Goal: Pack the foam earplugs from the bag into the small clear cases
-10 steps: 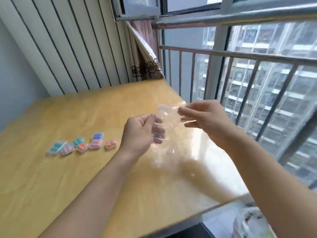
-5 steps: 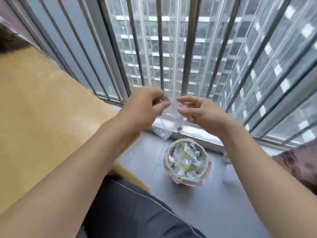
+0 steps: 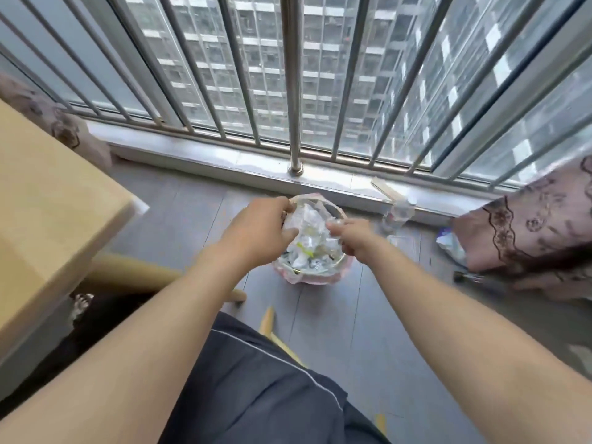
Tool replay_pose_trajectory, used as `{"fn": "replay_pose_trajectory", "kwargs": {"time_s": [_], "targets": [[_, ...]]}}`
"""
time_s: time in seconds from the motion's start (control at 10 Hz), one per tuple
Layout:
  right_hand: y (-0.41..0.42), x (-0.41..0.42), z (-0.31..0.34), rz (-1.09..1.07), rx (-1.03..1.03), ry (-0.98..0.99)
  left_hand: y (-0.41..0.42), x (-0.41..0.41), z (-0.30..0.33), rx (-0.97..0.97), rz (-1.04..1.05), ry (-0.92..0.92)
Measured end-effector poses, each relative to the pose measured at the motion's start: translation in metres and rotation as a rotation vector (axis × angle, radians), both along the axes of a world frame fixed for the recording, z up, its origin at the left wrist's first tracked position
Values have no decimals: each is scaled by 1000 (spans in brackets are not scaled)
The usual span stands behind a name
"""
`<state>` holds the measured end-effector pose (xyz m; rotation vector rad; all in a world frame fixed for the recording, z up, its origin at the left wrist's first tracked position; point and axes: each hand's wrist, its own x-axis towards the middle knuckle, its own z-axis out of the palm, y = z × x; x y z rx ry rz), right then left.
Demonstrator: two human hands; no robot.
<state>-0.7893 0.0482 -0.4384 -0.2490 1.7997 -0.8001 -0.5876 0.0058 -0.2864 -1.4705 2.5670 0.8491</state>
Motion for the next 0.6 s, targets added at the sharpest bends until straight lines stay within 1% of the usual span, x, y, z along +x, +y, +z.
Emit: {"fn": "replay_pose_trajectory", "kwargs": {"time_s": [0.1, 0.2, 0.3, 0.4, 0.5, 0.6], "targets": [[-4, 12, -29, -181, 72, -89, 8, 5, -12, 43, -28, 40], [-3, 19, -51, -265, 102, -68, 12, 7, -12, 44, -36, 63], [0, 22, -62, -35, 247, 266, 9, 7, -9, 27, -31, 72], [0, 25, -54, 163, 172, 383, 7, 10, -5, 17, -11, 76], [-2, 17, -70, 285, 152, 396, 7, 15, -4, 15, 5, 76], [-11, 20, -49, 286, 127, 407, 9, 17, 2, -8, 14, 108]]}}
